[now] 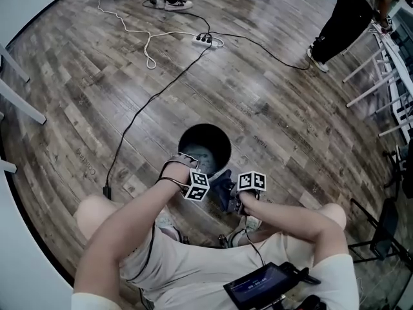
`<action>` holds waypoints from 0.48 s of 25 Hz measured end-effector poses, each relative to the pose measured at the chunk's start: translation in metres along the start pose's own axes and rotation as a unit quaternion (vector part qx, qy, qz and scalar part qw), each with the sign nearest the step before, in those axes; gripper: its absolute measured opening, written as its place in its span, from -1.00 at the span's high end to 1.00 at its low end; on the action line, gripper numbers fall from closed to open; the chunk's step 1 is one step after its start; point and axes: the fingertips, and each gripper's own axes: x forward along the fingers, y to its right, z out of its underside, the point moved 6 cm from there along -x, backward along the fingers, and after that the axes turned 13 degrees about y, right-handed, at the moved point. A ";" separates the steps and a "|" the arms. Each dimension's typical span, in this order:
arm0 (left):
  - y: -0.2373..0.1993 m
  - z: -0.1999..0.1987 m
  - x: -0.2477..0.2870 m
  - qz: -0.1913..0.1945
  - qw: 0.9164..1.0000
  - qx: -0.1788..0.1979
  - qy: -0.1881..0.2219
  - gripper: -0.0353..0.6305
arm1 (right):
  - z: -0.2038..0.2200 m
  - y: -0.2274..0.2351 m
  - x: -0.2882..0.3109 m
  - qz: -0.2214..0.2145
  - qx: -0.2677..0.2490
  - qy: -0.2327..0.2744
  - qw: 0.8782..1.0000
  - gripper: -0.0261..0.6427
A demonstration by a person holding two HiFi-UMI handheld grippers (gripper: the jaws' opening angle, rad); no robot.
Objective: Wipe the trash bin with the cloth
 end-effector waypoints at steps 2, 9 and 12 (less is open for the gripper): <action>-0.004 0.005 0.001 -0.004 1.000 -0.005 -0.008 0.43 | 0.003 -0.019 -0.009 -0.019 0.003 0.003 1.000 0.74; -0.002 0.007 0.004 0.000 1.000 0.021 -0.019 0.54 | -0.002 -0.053 0.005 -0.056 -0.035 0.031 0.997 0.74; 0.001 0.005 0.003 0.006 0.999 0.040 -0.021 0.59 | -0.002 -0.040 0.017 -0.043 -0.042 0.027 0.998 0.74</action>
